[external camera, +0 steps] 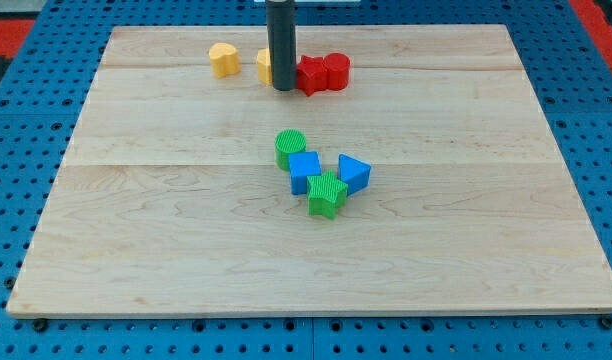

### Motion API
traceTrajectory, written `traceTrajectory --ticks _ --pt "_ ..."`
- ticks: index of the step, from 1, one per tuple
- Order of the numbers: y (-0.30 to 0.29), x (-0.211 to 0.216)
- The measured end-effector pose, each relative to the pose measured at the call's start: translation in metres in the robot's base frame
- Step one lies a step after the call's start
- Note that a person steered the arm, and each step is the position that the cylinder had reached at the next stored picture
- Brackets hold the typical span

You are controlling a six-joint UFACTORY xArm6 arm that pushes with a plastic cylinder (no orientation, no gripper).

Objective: Move the red blocks to the top right side of the board

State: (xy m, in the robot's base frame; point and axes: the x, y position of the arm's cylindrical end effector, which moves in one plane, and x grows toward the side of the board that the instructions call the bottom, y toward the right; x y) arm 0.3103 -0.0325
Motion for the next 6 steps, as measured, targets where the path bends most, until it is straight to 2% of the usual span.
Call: traceTrajectory --ticks 1,2,3,4,6 --pt "-0.005 0.0" --pt "0.024 -0.021" --pt "0.089 -0.029" --pt "0.119 -0.029" --pt "0.112 0.001"
